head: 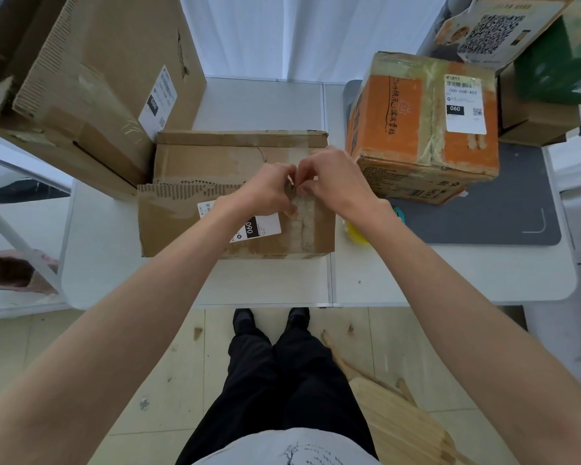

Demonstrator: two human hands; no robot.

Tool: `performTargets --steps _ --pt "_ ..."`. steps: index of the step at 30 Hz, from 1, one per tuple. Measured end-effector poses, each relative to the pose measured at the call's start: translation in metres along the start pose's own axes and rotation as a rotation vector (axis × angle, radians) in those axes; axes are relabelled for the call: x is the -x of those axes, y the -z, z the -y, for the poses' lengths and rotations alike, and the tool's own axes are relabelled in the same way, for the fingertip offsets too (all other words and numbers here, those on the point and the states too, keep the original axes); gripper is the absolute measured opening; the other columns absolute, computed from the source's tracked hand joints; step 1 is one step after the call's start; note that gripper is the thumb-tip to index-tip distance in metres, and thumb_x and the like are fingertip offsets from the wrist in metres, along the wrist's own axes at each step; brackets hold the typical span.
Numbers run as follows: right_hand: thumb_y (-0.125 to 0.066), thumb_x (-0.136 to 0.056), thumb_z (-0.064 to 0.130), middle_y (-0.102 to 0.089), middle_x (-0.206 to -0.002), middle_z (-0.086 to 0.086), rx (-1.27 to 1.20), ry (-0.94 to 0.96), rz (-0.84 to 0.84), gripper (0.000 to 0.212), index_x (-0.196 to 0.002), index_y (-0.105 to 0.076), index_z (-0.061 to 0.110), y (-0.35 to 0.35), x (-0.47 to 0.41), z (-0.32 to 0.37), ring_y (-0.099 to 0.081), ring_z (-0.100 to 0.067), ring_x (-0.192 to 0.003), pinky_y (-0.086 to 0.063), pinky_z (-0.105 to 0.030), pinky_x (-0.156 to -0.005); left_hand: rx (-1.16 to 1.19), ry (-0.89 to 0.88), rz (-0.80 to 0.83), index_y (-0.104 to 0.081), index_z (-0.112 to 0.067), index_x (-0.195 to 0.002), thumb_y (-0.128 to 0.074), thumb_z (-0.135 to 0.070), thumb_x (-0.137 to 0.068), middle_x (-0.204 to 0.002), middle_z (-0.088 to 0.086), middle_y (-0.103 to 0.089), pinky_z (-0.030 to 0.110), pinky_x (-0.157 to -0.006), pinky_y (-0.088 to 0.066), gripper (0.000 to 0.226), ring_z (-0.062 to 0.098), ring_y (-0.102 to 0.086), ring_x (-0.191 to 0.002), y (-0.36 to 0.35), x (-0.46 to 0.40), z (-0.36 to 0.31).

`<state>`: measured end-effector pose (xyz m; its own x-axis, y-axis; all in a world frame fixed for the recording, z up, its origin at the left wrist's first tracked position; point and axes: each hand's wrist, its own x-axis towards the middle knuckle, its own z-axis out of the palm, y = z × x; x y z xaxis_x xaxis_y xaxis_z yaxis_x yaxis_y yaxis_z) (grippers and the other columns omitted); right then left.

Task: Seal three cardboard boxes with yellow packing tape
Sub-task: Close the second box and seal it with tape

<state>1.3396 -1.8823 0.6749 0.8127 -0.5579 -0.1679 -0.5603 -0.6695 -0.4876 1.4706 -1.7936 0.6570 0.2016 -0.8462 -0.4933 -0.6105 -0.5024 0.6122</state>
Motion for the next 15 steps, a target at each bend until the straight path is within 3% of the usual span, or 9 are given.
performTargets --steps 3,7,11,13,15 --pt "-0.073 -0.087 0.006 -0.065 -0.09 0.003 -0.034 -0.023 0.041 0.018 -0.09 -0.077 0.024 -0.001 -0.004 0.004 -0.061 -0.017 -0.091 -0.052 -0.035 -0.087 0.012 0.008 -0.001 -0.063 -0.01 -0.121 -0.092 -0.003 -0.064 -0.114 0.008 -0.068 0.038 -0.091 -0.053 0.064 0.027 -0.064 -0.101 0.001 0.003 -0.001" --pt "-0.075 -0.087 0.005 -0.061 -0.088 0.004 -0.056 -0.005 0.048 0.017 -0.095 -0.073 0.019 -0.001 -0.007 0.002 -0.058 -0.012 -0.082 -0.052 -0.031 -0.084 0.022 0.005 -0.009 -0.06 -0.011 -0.118 -0.091 -0.002 -0.064 -0.111 0.006 -0.066 0.033 -0.083 -0.05 0.063 0.026 -0.062 -0.099 0.001 0.005 -0.003" --pt "-0.084 -0.079 0.016 -0.05 -0.101 0.005 -0.12 -0.064 -0.069 0.034 -0.101 -0.059 0.015 -0.006 -0.012 -0.006 -0.049 -0.01 -0.082 -0.046 -0.025 -0.078 0.01 0.018 -0.014 -0.059 -0.012 -0.122 -0.092 -0.007 -0.066 -0.108 0.004 -0.062 0.033 -0.082 -0.05 0.065 0.022 -0.059 -0.094 0.0 0.007 -0.002" --pt "-0.084 -0.081 0.024 -0.056 -0.101 0.004 -0.212 -0.125 -0.121 0.03 -0.1 -0.063 0.014 -0.004 -0.015 -0.014 -0.055 -0.01 -0.084 -0.052 -0.026 -0.08 0.042 0.005 -0.034 -0.062 -0.015 -0.115 -0.092 -0.013 -0.069 -0.104 0.003 -0.063 0.033 -0.083 -0.052 0.055 0.018 -0.059 -0.09 0.001 0.007 0.001" --pt "-0.078 -0.087 0.032 -0.067 -0.096 0.004 -0.375 -0.165 -0.039 0.026 -0.102 -0.07 0.013 0.003 -0.012 -0.021 -0.065 -0.011 -0.088 -0.057 -0.031 -0.086 0.107 -0.009 -0.056 -0.063 -0.018 -0.103 -0.089 -0.021 -0.076 -0.102 0.001 -0.066 0.028 -0.081 -0.052 0.037 0.012 -0.062 -0.089 0.004 0.007 0.003"
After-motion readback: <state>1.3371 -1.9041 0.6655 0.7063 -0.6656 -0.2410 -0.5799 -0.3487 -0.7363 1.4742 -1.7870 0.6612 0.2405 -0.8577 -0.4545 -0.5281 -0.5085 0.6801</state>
